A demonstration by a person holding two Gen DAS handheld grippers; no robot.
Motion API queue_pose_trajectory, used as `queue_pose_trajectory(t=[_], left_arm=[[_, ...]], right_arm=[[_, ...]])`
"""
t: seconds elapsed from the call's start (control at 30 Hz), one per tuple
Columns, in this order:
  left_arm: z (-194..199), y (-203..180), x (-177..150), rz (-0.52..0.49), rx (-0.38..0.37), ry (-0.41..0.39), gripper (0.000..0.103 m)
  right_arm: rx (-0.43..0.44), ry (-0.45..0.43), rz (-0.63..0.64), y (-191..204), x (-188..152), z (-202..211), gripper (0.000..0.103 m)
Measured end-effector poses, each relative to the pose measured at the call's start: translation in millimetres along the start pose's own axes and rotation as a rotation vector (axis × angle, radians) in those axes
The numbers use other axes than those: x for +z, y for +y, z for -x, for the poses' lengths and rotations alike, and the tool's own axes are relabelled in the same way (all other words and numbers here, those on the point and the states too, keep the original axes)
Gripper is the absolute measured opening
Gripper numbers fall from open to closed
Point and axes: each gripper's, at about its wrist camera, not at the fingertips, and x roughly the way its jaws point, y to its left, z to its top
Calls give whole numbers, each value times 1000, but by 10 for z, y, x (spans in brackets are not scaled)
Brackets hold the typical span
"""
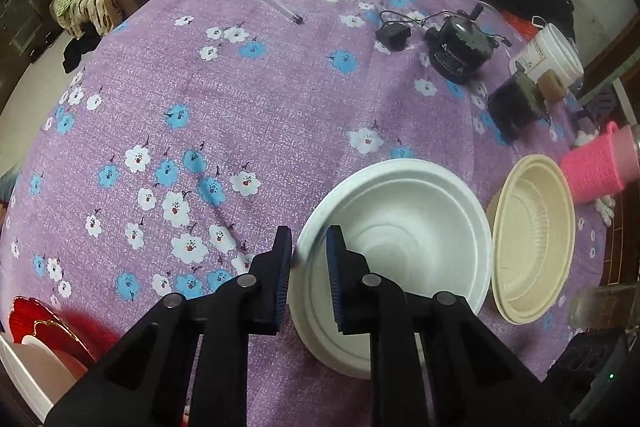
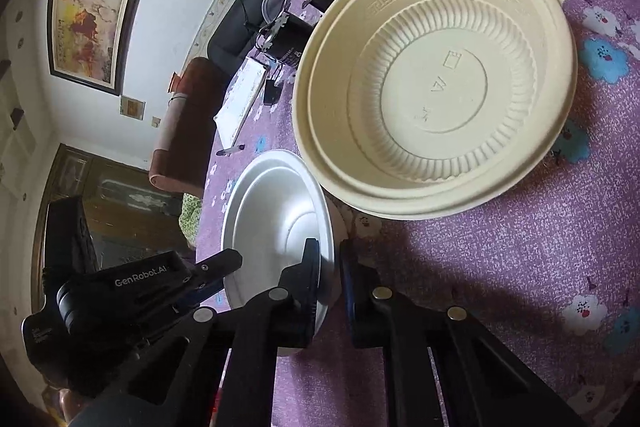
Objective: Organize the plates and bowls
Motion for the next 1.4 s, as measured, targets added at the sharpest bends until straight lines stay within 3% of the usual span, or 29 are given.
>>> queue_pose_trajectory(t=[0.2, 0.6, 1.03, 1.4], left_arm=[[108, 43, -8, 13, -23, -1, 15], [715, 378, -215, 50, -106, -73, 14], [1421, 1092, -451, 42, -138, -194, 14], [1786, 1973, -1026, 1, -36, -274, 14]], right_arm=[[9, -3, 2, 26, 11, 41, 9], [88, -23, 67, 345, -110, 376, 9], [153, -23, 220, 1102, -680, 700, 11], [202, 86, 388, 1708, -1611, 698, 11]])
